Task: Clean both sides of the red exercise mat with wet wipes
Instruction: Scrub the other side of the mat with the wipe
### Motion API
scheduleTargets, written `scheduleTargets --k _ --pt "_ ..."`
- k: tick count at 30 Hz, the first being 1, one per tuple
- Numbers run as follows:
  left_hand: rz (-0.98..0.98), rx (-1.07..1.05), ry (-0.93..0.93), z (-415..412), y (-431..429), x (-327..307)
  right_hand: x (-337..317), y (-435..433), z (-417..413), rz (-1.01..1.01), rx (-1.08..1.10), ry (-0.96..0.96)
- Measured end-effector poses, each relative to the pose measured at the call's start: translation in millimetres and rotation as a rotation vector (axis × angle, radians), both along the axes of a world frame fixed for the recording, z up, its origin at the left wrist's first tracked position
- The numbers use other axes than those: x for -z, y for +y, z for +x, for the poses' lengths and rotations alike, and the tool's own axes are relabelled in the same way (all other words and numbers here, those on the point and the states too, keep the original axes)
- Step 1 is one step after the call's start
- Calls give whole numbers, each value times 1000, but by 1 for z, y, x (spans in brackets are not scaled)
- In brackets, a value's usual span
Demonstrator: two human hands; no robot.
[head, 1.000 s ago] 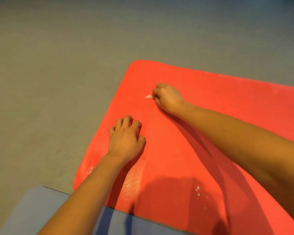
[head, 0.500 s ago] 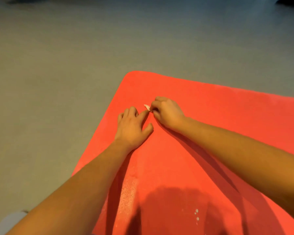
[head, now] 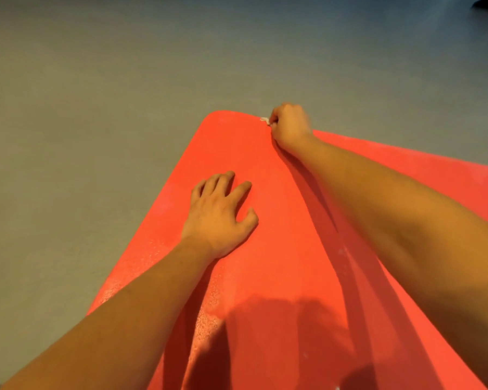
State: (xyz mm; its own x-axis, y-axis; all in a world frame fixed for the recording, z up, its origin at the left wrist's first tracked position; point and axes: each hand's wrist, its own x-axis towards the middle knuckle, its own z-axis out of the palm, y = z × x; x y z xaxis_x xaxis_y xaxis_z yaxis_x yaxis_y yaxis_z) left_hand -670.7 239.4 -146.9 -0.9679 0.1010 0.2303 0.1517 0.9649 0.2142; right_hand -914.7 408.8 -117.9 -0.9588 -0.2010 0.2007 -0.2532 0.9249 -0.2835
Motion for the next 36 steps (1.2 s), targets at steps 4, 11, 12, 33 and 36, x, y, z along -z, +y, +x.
scheduleTargets --k 4,11,12,33,36 --pt "-10 -3 2 1 1 1 -1 6 48 -18 -139 67" --pt "0 -12 34 1 2 2 0 18 23 32 -182 86" --pt "0 -13 32 1 1 2 -2 17 11 51 -122 69" --pt "60 6 49 1 1 -3 -3 25 80 -12 -104 60" --pt "66 15 45 1 1 -5 -2 16 97 -14 -96 52"
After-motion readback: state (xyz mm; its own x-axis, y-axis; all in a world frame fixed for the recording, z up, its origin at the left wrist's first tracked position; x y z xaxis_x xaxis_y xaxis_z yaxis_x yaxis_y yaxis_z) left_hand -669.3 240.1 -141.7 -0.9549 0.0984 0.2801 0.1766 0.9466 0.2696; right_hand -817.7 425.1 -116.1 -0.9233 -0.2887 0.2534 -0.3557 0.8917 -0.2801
